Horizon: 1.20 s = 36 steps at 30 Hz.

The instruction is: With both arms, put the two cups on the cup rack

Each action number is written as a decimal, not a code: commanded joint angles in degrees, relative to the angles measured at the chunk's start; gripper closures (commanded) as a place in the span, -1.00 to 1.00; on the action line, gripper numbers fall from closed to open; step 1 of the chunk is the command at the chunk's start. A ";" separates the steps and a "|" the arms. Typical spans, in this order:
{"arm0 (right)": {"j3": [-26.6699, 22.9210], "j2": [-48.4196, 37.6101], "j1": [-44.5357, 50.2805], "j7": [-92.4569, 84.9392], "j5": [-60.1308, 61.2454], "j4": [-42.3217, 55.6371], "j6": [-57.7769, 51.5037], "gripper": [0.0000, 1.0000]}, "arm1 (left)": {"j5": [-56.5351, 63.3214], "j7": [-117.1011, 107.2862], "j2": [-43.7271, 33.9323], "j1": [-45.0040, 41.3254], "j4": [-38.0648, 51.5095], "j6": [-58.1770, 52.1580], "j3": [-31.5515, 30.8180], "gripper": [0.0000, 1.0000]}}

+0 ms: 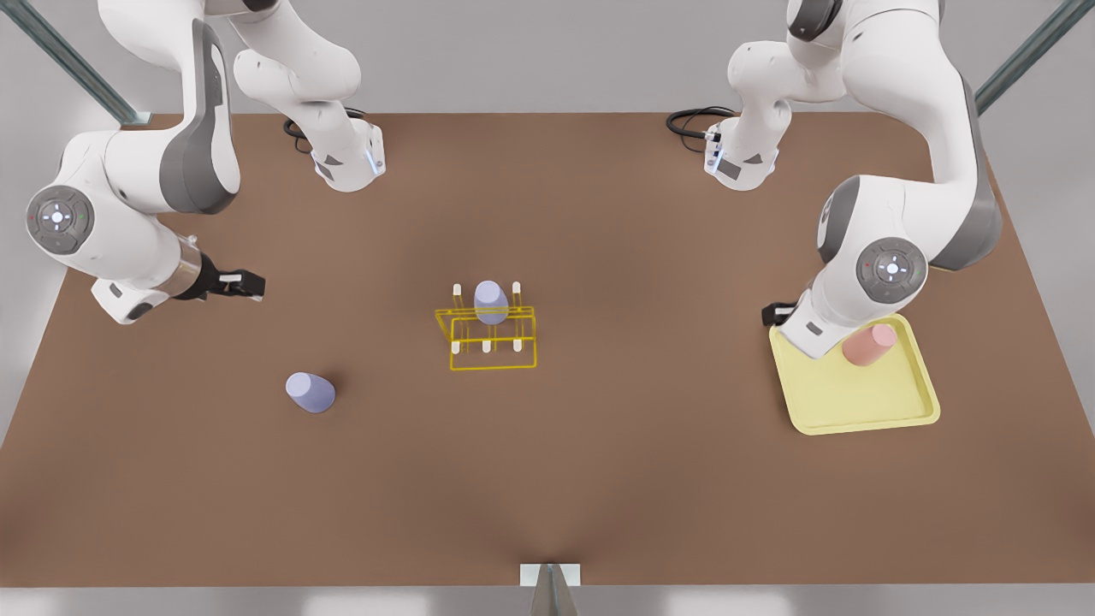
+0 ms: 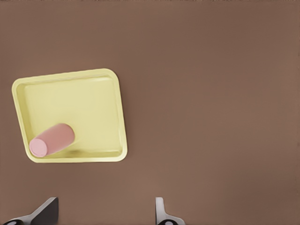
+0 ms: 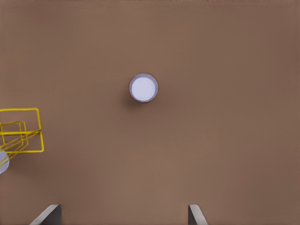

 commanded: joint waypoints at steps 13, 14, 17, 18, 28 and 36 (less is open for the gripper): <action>0.08 24.82 0.95 1.38 1.11 11.04 17.09 -1.00 | -9.90 45.13 4.45 8.88 -20.35 35.63 23.29 -1.00; 0.08 24.73 0.77 1.47 1.20 8.13 20.88 -1.00 | -9.90 46.70 4.45 8.96 -22.90 36.42 23.37 -1.00; 0.08 24.29 0.77 1.56 1.29 4.00 24.40 -1.00 | -9.81 52.60 4.45 8.96 -26.77 37.55 23.55 -1.00; 0.08 24.38 0.68 1.47 1.29 3.03 24.58 -1.00 | -9.46 53.22 4.54 8.96 -28.35 40.54 23.55 -1.00; 0.17 23.59 -1.34 1.47 1.73 -6.03 33.11 -1.00 | -9.81 53.13 6.56 10.55 -35.47 52.68 23.55 -1.00; 0.00 23.59 -1.43 1.29 1.73 -11.30 38.38 -1.00 | -11.74 53.04 7.26 10.90 -37.23 52.33 23.64 -1.00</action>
